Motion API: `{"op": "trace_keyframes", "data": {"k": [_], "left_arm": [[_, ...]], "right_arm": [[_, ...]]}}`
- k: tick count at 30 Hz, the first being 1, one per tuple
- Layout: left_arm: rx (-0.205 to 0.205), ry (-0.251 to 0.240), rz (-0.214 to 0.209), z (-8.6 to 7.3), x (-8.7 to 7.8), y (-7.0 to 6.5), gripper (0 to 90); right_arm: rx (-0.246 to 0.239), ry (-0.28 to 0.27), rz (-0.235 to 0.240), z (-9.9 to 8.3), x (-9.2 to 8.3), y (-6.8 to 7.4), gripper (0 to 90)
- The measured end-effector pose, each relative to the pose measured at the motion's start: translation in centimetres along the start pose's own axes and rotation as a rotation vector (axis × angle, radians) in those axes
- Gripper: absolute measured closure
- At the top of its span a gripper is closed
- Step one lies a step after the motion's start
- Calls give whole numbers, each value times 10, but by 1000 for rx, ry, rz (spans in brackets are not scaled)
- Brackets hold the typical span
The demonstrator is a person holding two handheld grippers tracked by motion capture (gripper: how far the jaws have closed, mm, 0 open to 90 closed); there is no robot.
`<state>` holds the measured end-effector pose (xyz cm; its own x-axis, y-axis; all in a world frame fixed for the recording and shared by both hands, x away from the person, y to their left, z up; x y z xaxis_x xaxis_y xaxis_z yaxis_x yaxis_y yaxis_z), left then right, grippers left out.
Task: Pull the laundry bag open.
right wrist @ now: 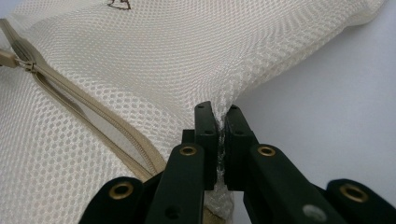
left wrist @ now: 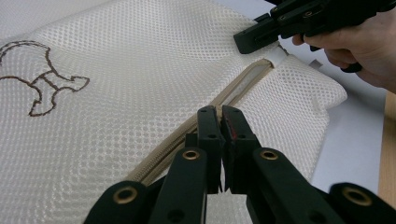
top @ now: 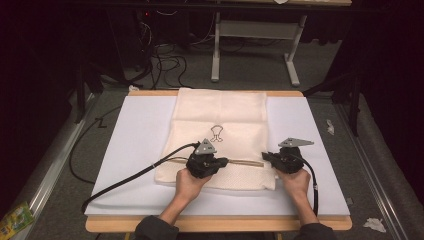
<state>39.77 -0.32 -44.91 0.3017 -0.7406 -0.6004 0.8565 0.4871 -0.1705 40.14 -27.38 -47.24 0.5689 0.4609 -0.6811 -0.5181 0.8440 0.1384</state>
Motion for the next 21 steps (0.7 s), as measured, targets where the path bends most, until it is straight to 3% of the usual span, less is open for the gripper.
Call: {"op": "trace_keyframes", "data": {"k": [21], "left_arm": [[-17,-20,2,-6,-14,7,871]], "right_arm": [[2,0,3,0,1,1,879]]}}
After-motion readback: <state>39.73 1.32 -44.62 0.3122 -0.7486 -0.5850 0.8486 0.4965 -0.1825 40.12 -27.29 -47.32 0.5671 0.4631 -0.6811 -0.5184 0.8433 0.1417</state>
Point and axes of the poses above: each handheld gripper's, and its own axes: x roughly forward along the jaws, z roughly out of its top, y roughly to its left, the point moved 3 cm from there along x, roughly forward along the jaws, and after that the axes turned 4 degrees about y, right-handed, at the moved point
